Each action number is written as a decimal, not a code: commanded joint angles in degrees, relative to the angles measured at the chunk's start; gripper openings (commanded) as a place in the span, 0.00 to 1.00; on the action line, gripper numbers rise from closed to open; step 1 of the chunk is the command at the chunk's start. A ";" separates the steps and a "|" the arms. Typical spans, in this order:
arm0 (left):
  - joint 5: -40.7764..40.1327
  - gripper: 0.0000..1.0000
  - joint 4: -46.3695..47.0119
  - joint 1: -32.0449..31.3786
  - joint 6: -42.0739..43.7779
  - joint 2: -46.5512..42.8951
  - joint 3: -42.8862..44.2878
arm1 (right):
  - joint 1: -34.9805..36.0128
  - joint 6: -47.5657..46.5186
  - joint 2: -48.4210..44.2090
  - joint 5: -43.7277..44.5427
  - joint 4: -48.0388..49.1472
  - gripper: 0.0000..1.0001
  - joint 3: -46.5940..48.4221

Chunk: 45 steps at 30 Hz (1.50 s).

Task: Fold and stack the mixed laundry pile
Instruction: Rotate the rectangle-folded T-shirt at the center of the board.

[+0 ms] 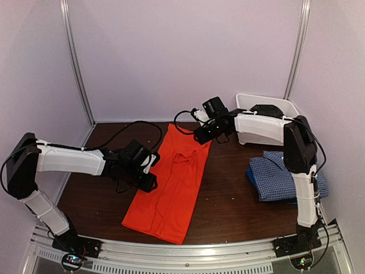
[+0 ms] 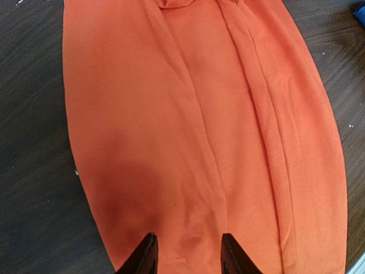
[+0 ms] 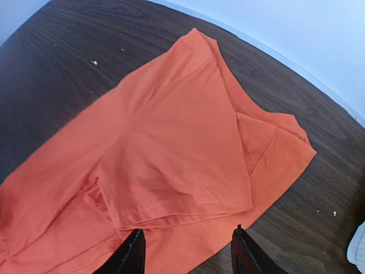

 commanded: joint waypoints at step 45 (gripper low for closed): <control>14.31 0.30 20.58 4.35 -4.87 32.76 30.97 | -5.92 30.17 -6.88 -34.25 33.44 0.28 -32.69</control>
